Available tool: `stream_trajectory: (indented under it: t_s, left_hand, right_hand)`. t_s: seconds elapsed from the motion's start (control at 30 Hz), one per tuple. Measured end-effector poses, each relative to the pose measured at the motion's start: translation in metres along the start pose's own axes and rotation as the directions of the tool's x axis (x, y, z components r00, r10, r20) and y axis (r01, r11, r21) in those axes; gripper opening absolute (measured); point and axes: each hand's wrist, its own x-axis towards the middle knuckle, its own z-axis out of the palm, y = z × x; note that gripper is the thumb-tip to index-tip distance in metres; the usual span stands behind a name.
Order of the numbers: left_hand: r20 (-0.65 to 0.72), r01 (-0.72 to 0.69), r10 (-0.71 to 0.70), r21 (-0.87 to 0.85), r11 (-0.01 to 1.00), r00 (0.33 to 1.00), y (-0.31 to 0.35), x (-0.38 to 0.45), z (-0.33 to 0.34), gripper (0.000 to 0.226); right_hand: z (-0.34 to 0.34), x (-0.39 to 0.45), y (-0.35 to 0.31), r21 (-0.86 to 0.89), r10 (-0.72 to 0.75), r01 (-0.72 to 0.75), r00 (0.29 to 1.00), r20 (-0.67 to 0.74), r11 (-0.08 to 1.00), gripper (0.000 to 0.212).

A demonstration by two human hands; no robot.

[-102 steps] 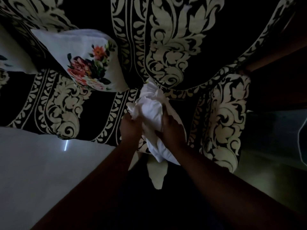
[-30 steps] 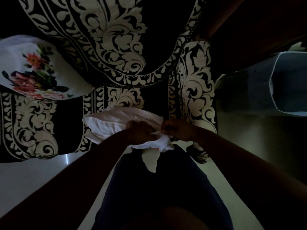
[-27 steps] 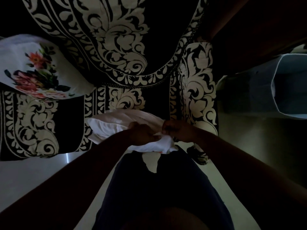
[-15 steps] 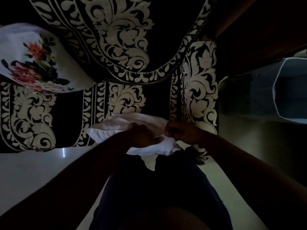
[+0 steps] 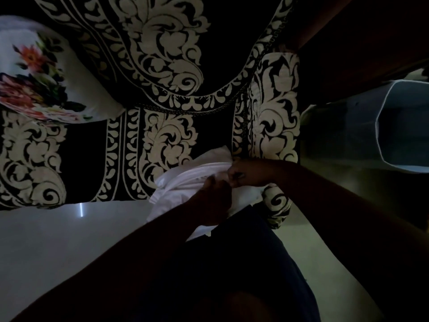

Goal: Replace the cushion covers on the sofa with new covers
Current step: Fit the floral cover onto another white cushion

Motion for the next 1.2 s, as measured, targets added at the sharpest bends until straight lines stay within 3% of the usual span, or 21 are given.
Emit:
stream_trajectory:
  t_s: [0.07,0.1,0.17,0.23,0.3,0.37,0.47,0.53,0.6,0.67,0.83,0.93,1.03,1.1,1.2]
  left_hand:
    - [-0.014,-0.01,0.007,-0.237,0.972,1.0,0.001,0.003,-0.001,0.074]
    - [-0.078,0.019,-0.055,-0.399,0.917,0.995,-0.002,0.0,0.001,0.074]
    - [-0.232,0.057,-0.219,-0.554,0.831,0.948,-0.002,-0.021,0.014,0.068]
    - [-0.4,0.153,-0.401,-0.525,0.838,0.824,-0.002,-0.054,0.039,0.057]
    - [-0.484,0.317,-0.509,-0.426,0.848,0.712,-0.003,-0.097,0.069,0.048]
    - [-0.431,0.43,-0.574,-0.39,0.814,0.696,-0.006,-0.132,0.097,0.049]
    - [-0.425,0.503,-0.631,-0.381,0.775,0.65,-0.01,-0.149,0.111,0.044]
    - [-0.537,0.47,-0.592,-0.362,0.805,0.601,-0.005,-0.146,0.106,0.037]
    - [-0.593,0.437,-0.555,-0.347,0.83,0.584,-0.002,-0.142,0.108,0.029]
    - [-0.553,0.454,-0.588,-0.374,0.808,0.591,0.003,-0.143,0.118,0.03]
    - [-0.212,0.597,-0.769,-0.519,0.612,0.604,0.005,-0.156,0.132,0.029]
    - [-0.181,0.381,-0.76,-0.778,0.499,0.624,-0.005,-0.17,0.135,0.027]
    - [-0.205,0.194,-0.738,-0.888,0.416,0.643,-0.016,-0.193,0.138,0.017]
    - [-0.206,0.222,-0.703,-0.856,0.467,0.681,-0.021,-0.201,0.145,0.017]
    - [-0.216,0.303,-0.566,-0.666,0.681,0.796,-0.016,-0.194,0.157,0.039]
  right_hand:
    - [0.003,0.004,0.004,-0.067,0.042,-0.043,0.999,-0.014,0.997,0.02]
    - [0.004,0.004,0.007,-0.057,0.061,-0.063,0.997,-0.046,0.996,0.022]
    - [0.003,-0.001,0.015,0.029,0.131,-0.128,0.981,-0.142,0.991,0.022]
    - [-0.002,-0.008,0.017,0.057,0.28,-0.274,0.936,-0.215,0.96,0.025]
    - [-0.007,-0.007,0.013,-0.078,0.38,-0.414,0.884,-0.273,0.907,0.032]
    - [-0.012,0.001,-0.006,-0.268,0.397,-0.487,0.857,-0.327,0.831,0.043]
    - [-0.013,0.027,-0.061,-0.515,0.221,-0.421,0.887,-0.405,0.746,0.052]
    - [0.0,0.049,-0.104,-0.566,-0.044,-0.216,0.912,-0.409,0.795,0.039]
    - [0.022,0.069,-0.138,-0.501,-0.25,0.063,0.915,-0.316,0.863,0.037]
    - [0.046,0.086,-0.154,-0.46,-0.309,0.19,0.931,-0.197,0.867,0.047]
    - [0.073,0.102,-0.15,-0.479,-0.193,0.146,0.98,-0.05,0.866,0.075]
    - [0.075,0.103,-0.144,-0.532,-0.199,0.18,0.98,0.023,0.827,0.079]
    - [0.076,0.099,-0.136,-0.55,-0.185,0.233,0.972,0.142,0.802,0.081]
    - [0.073,0.1,-0.136,-0.541,-0.17,0.238,0.97,0.173,0.807,0.082]
    - [0.067,0.105,-0.141,-0.562,-0.163,0.226,0.974,0.161,0.795,0.078]
